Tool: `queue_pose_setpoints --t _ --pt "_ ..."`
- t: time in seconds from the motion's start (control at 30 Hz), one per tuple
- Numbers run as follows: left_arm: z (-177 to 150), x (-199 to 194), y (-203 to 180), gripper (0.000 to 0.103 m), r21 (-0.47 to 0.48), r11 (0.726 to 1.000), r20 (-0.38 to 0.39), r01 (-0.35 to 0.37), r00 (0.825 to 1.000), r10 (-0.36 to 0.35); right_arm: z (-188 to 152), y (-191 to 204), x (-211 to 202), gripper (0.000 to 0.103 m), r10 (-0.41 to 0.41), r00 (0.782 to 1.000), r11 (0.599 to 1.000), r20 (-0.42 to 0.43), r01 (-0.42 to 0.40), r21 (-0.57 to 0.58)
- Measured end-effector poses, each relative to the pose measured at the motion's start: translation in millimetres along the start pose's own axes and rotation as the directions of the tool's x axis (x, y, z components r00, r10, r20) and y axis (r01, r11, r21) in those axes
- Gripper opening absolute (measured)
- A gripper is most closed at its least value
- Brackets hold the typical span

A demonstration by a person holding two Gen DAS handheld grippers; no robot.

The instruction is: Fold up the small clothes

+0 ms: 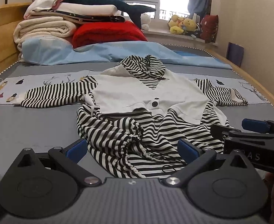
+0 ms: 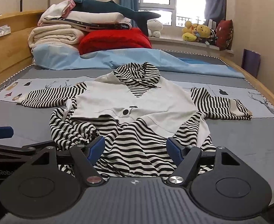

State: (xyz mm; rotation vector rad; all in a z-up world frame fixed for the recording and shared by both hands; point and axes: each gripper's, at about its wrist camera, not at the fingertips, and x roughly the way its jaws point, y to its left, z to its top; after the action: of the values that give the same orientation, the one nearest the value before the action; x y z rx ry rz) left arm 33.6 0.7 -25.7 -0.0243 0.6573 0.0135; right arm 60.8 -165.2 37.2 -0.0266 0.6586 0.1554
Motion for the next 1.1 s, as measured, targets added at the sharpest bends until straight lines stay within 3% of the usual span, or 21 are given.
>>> queue_pose_setpoints --t 1.1 --pt "0.7 0.2 -0.8 0.103 0.002 1.0 -0.001 -0.002 1.0 0.002 0.4 0.7 -0.1 0.071 0.005 1.0 1.0 0.002 -0.005 -0.004"
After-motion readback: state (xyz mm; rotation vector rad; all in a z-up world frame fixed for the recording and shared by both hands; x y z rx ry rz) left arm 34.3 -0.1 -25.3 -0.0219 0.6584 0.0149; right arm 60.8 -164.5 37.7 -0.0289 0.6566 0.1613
